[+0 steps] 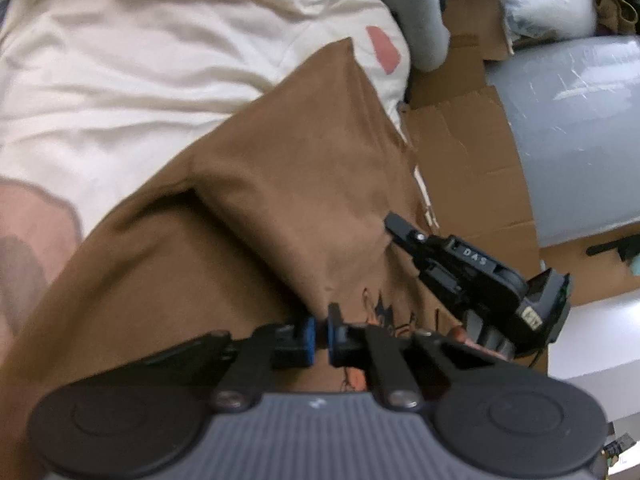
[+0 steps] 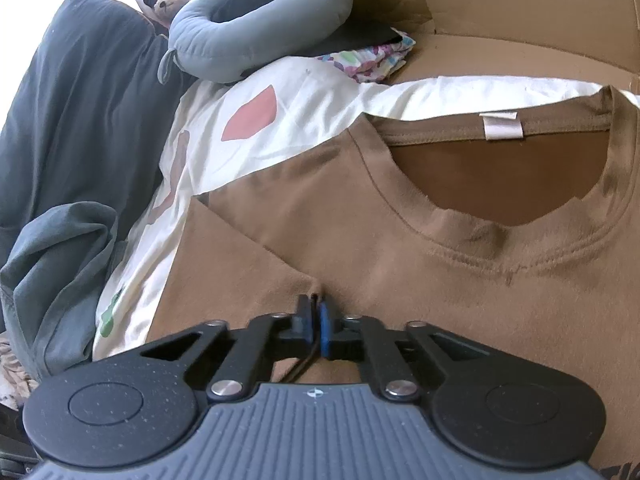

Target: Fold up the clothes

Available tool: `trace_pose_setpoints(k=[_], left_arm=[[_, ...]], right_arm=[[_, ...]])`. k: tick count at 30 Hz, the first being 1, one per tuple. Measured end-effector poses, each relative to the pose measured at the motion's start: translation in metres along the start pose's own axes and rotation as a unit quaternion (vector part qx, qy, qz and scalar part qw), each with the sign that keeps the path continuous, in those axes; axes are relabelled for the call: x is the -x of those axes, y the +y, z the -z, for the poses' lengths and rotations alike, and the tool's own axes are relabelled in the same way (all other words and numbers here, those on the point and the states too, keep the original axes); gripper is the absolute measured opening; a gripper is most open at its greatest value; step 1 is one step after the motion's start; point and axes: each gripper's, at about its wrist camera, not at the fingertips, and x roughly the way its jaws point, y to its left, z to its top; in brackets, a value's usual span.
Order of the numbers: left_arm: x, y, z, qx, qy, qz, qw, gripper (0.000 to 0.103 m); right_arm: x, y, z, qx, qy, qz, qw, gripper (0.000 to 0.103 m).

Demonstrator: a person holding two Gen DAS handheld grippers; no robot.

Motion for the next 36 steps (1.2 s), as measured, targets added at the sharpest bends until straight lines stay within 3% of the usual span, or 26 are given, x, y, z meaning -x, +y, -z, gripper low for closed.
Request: trace_pose_setpoints(k=[9, 14, 16, 19, 24, 29, 36], left_arm=[[0.006, 0.007, 0.0, 0.046, 0.019, -0.008, 0.9987, 0.005], [0.01, 0.002, -0.002, 0.029, 0.036, -0.025, 0.9986, 0.009], [0.019, -0.003, -0.001, 0.013, 0.033, -0.035, 0.9988, 0.015], [0.033, -0.011, -0.002, -0.011, 0.022, -0.044, 0.9987, 0.016], [0.051, -0.024, -0.01, -0.042, -0.01, -0.04, 0.9983, 0.016], [0.043, -0.03, -0.021, -0.071, -0.031, -0.055, 0.9955, 0.016], [0.027, -0.013, -0.028, -0.071, -0.047, -0.127, 0.9883, 0.019]], right_arm=[[-0.004, 0.006, -0.001, 0.023, -0.005, 0.019, 1.0, 0.001], [-0.003, 0.005, -0.003, 0.013, 0.003, 0.026, 1.0, 0.007], [0.002, 0.005, -0.003, 0.017, 0.001, 0.028, 0.999, 0.016], [0.01, 0.004, -0.004, 0.017, -0.007, 0.03, 0.999, 0.025], [0.024, 0.006, 0.0, 0.025, -0.011, 0.026, 0.999, 0.025], [0.037, 0.004, 0.007, 0.031, -0.009, 0.031, 0.999, 0.025], [0.061, -0.002, 0.023, 0.039, 0.0, 0.042, 0.998, 0.025]])
